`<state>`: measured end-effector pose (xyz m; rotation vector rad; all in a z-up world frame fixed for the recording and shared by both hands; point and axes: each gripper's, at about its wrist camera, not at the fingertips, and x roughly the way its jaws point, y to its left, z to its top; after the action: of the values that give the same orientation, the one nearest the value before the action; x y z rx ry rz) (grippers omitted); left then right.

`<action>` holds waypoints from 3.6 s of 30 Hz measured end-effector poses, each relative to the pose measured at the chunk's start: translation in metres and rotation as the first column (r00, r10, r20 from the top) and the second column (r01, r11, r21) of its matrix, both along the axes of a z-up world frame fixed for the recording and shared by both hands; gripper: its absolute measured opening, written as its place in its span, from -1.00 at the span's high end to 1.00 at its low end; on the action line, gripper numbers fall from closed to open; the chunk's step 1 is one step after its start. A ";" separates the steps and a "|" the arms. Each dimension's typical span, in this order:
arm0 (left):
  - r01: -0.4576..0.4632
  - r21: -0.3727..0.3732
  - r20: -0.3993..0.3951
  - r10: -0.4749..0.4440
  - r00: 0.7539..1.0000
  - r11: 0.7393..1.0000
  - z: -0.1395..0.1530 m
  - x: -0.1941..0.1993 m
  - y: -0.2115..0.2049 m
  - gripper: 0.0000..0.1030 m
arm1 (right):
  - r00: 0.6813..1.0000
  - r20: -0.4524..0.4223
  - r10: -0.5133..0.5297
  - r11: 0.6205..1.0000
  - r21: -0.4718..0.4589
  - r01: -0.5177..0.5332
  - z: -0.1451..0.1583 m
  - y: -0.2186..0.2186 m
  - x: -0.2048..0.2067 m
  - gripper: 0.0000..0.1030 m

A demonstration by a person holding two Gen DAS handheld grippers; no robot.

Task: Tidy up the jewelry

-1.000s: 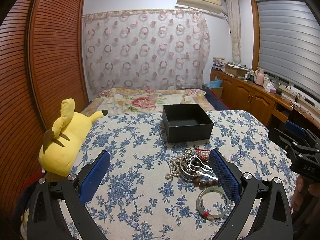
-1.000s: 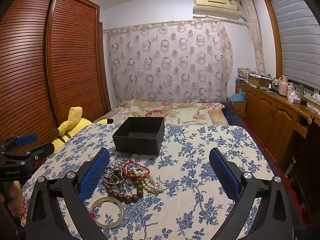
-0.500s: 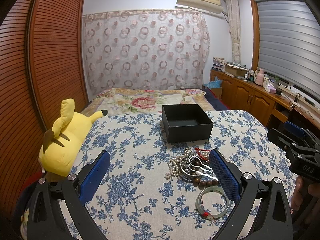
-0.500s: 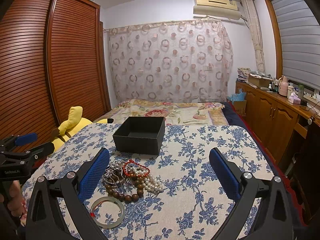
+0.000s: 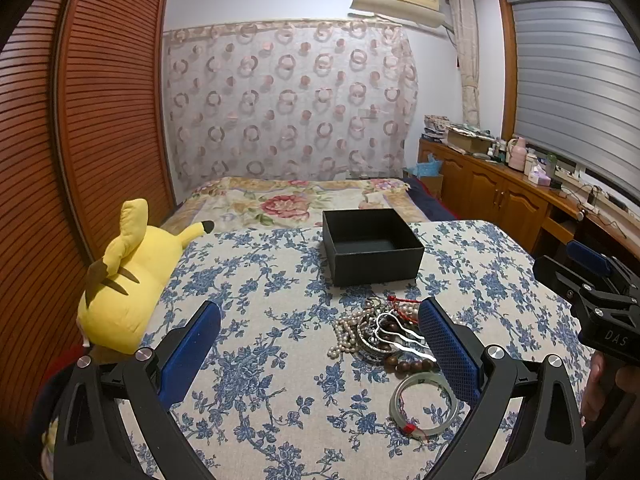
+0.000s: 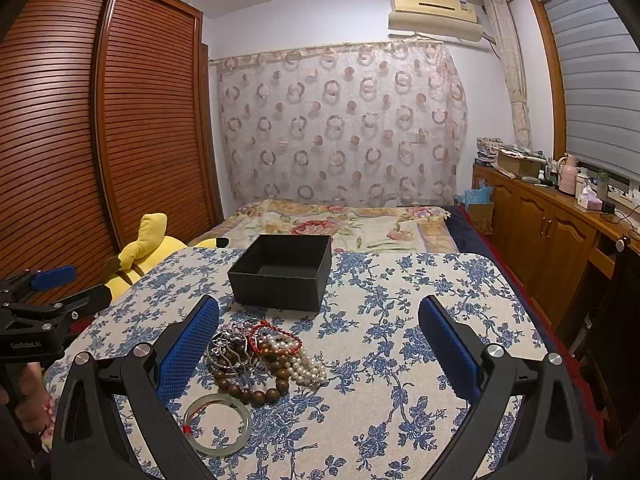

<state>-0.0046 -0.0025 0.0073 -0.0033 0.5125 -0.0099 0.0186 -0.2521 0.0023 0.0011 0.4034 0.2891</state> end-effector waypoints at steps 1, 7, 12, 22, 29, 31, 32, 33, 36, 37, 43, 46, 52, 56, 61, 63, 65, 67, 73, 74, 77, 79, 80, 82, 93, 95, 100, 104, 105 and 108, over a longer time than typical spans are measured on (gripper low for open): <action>0.000 0.000 0.000 0.000 1.000 1.000 0.000 0.000 0.000 -0.86 | 1.000 0.000 0.000 1.000 0.000 0.000 0.000 0.000 0.000 -0.95; 0.004 -0.001 -0.010 -0.004 1.000 1.000 0.001 0.001 -0.004 -0.86 | 1.000 -0.001 0.000 1.000 -0.001 0.000 -0.001 0.000 0.000 -0.95; 0.023 -0.013 -0.032 -0.024 0.999 1.000 -0.006 0.004 -0.005 -0.86 | 1.000 -0.009 0.007 1.000 -0.015 -0.007 0.004 0.002 -0.003 -0.95; 0.141 -0.032 -0.153 -0.144 0.978 0.990 -0.046 0.022 -0.016 -0.86 | 0.996 -0.072 0.044 0.999 -0.022 -0.046 -0.016 -0.012 0.007 -0.95; 0.228 -0.063 -0.256 -0.237 0.937 0.972 -0.080 0.034 -0.032 -0.85 | 0.994 -0.104 0.040 0.999 -0.030 -0.043 -0.033 -0.025 0.014 -0.90; 0.252 -0.078 -0.276 -0.263 0.924 0.965 -0.085 0.035 -0.037 -0.85 | 0.992 -0.120 0.042 0.999 -0.028 -0.046 -0.038 -0.028 0.015 -0.88; 0.263 -0.084 -0.285 -0.276 0.918 0.961 -0.087 0.036 -0.039 -0.85 | 0.991 -0.129 0.046 0.998 -0.028 -0.050 -0.042 -0.028 0.016 -0.87; 0.276 -0.092 -0.294 -0.291 0.910 0.957 -0.089 0.036 -0.042 -0.85 | 0.989 -0.137 0.050 0.998 -0.030 -0.054 -0.044 -0.029 0.017 -0.86; 0.306 -0.108 -0.319 -0.324 0.890 0.946 -0.096 0.037 -0.049 -0.85 | 0.987 -0.153 0.056 0.997 -0.034 -0.062 -0.051 -0.031 0.019 -0.84; 0.313 -0.108 -0.325 -0.331 0.886 0.944 -0.098 0.038 -0.051 -0.85 | 0.986 -0.157 0.058 0.997 -0.035 -0.064 -0.051 -0.030 0.019 -0.84; 0.373 -0.090 -0.373 -0.378 0.847 0.924 -0.109 0.041 -0.069 -0.85 | 0.983 -0.170 0.071 0.996 -0.039 -0.079 -0.055 -0.032 0.020 -0.84; 0.397 -0.062 -0.391 -0.388 0.835 0.916 -0.114 0.042 -0.077 -0.83 | 0.980 -0.181 0.078 0.995 -0.049 -0.088 -0.058 -0.031 0.021 -0.84; 0.408 0.003 -0.373 -0.378 0.847 0.913 -0.113 0.035 -0.080 -0.33 | 0.974 -0.201 0.107 0.991 -0.058 -0.121 -0.062 -0.026 0.026 -0.79; 0.391 -0.043 -0.365 -0.379 0.851 0.919 -0.111 0.039 -0.066 -0.34 | 0.962 -0.226 0.155 0.983 -0.065 -0.174 -0.065 -0.014 0.032 -0.63; 0.334 -0.073 -0.323 -0.339 0.883 0.940 -0.102 0.042 -0.042 -0.34 | 0.928 -0.281 0.243 0.963 -0.042 -0.265 -0.074 0.007 0.040 -0.24; 0.313 -0.082 -0.312 -0.322 0.894 0.946 -0.099 0.043 -0.032 -0.34 | 0.911 -0.304 0.278 0.953 -0.029 -0.300 -0.076 0.016 0.044 -0.18; 0.297 -0.087 -0.306 -0.309 0.900 0.951 -0.097 0.044 -0.025 -0.34 | 0.895 -0.322 0.310 0.943 -0.014 -0.332 -0.078 0.026 0.049 -0.17; 0.279 -0.092 -0.302 -0.294 0.907 0.956 -0.097 0.045 -0.018 -0.34 | 0.880 -0.334 0.337 0.933 -0.009 -0.361 -0.079 0.036 0.051 -0.17; 0.238 -0.099 -0.291 -0.257 0.922 0.966 -0.093 0.046 0.001 -0.34 | 0.847 -0.370 0.381 0.903 -0.048 -0.428 -0.084 0.069 0.060 -0.17; 0.232 -0.100 -0.289 -0.251 0.924 0.968 -0.092 0.045 0.003 -0.34 | 0.843 -0.375 0.386 0.897 -0.061 -0.438 -0.085 0.074 0.061 -0.17; 0.220 -0.106 -0.287 -0.242 0.927 0.970 -0.092 0.045 0.009 -0.34 | 0.841 -0.383 0.383 0.884 -0.111 -0.453 -0.086 0.084 0.063 -0.12; 0.218 -0.110 -0.286 -0.240 0.928 0.970 -0.092 0.045 0.011 -0.34 | 0.841 -0.383 0.381 0.876 -0.142 -0.462 -0.086 0.089 0.064 -0.10; 0.217 -0.111 -0.286 -0.240 0.927 0.970 -0.092 0.045 0.011 -0.34 | 0.842 -0.383 0.380 0.870 -0.160 -0.466 -0.087 0.092 0.065 -0.06; 0.218 -0.112 -0.286 -0.241 0.927 0.970 -0.093 0.045 0.011 -0.34 | 0.846 -0.381 0.373 0.861 -0.199 -0.469 -0.089 0.096 0.066 0.01; 0.217 -0.116 -0.285 -0.242 0.928 0.969 -0.092 0.045 0.012 -0.34 | 0.860 -0.371 0.351 0.817 -0.327 -0.475 -0.095 0.100 0.064 0.29; 0.218 -0.116 -0.287 -0.243 0.927 0.969 -0.092 0.045 0.011 -0.34 | 0.855 -0.384 0.348 0.819 -0.319 -0.477 -0.097 0.101 0.067 0.29; 0.218 -0.117 -0.287 -0.243 0.926 0.969 -0.092 0.044 0.010 -0.34 | 0.843 -0.411 0.347 0.827 -0.290 -0.482 -0.103 0.103 0.073 0.29; 0.213 -0.117 -0.289 -0.239 0.927 0.970 -0.092 0.044 0.010 -0.34 | 0.840 -0.400 0.366 0.832 -0.264 -0.488 -0.098 0.100 0.069 0.31; 0.213 -0.118 -0.288 -0.239 0.927 0.970 -0.093 0.044 0.010 -0.34 | 0.839 -0.397 0.372 0.834 -0.255 -0.490 -0.096 0.099 0.068 0.32; 0.213 -0.119 -0.286 -0.239 0.928 0.970 -0.092 0.043 0.010 -0.34 | 0.840 -0.380 0.387 0.837 -0.237 -0.493 -0.089 0.097 0.064 0.32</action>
<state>0.0384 0.0070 -0.0851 -0.0304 0.8132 -0.2619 0.0829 -0.1554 -0.0864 -0.3847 0.7745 0.6906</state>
